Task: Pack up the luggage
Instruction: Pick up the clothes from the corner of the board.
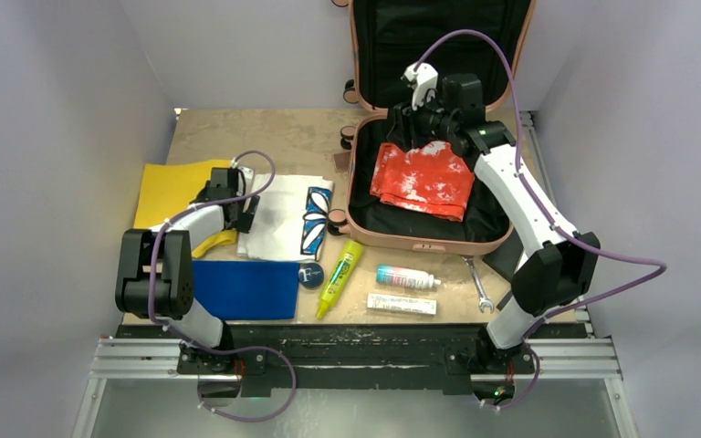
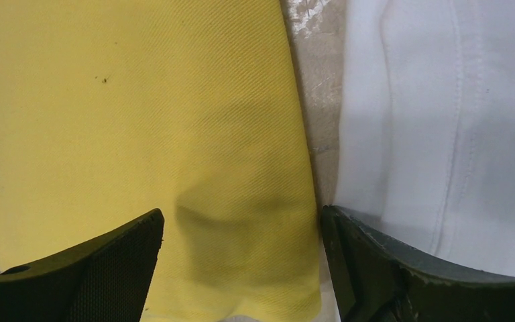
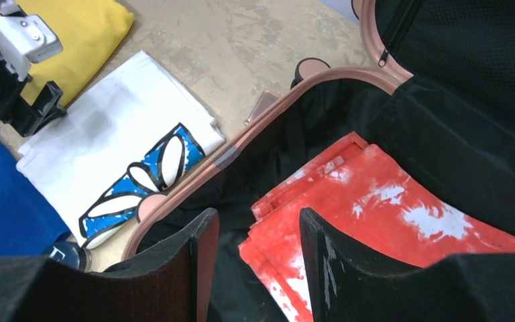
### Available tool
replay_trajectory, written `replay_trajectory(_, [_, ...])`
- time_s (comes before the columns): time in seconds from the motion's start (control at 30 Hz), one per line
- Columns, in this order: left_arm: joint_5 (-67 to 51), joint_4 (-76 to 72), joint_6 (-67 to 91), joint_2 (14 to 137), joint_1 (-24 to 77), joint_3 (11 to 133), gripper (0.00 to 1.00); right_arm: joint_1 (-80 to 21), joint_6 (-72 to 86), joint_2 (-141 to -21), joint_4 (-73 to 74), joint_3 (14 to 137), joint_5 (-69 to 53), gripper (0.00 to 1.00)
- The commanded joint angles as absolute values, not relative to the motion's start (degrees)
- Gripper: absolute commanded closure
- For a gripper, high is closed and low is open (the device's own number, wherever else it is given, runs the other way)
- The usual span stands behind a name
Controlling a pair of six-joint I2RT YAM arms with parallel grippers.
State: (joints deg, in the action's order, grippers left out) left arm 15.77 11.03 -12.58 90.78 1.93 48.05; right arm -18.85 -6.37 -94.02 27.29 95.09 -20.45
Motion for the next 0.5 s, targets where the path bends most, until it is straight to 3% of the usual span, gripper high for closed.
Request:
replay_trajectory(0.0, [18.11, 9.06, -11.8, 92.11, 1.59, 48.07, 0.15, -20.25, -5.27, -94.65, 26.91, 99.83, -20.47, 0.48])
replay_trajectory(0.27, [18.81, 9.12, -11.34, 93.55, 1.53, 47.54, 0.22, -24.98, -4.27, -99.91, 27.99, 107.12, -19.72, 0.48])
replay_trajectory(0.47, [16.41, 10.47, -11.56, 93.74, 1.26, 47.06, 0.46, -28.29, -2.19, -105.49, 26.37, 111.84, -21.33, 0.48])
